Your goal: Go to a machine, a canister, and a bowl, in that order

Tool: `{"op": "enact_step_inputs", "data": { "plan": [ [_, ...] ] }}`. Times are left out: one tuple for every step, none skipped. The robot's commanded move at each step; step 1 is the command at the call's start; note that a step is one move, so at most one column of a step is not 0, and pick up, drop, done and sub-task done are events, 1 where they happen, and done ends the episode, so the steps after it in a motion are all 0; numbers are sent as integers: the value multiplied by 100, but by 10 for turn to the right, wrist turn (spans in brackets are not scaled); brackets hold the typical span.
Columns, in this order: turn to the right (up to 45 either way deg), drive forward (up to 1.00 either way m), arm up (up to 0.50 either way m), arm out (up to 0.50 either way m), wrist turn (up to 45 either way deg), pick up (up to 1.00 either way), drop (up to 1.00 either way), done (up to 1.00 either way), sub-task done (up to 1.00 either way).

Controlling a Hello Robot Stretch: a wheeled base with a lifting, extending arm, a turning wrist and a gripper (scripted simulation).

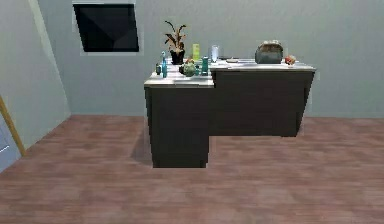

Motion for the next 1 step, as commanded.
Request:
{"op": "enact_step_inputs", "data": {
  "plan": [
    [-450,0,0,0,0,0,0,0,0]
  ]
}}
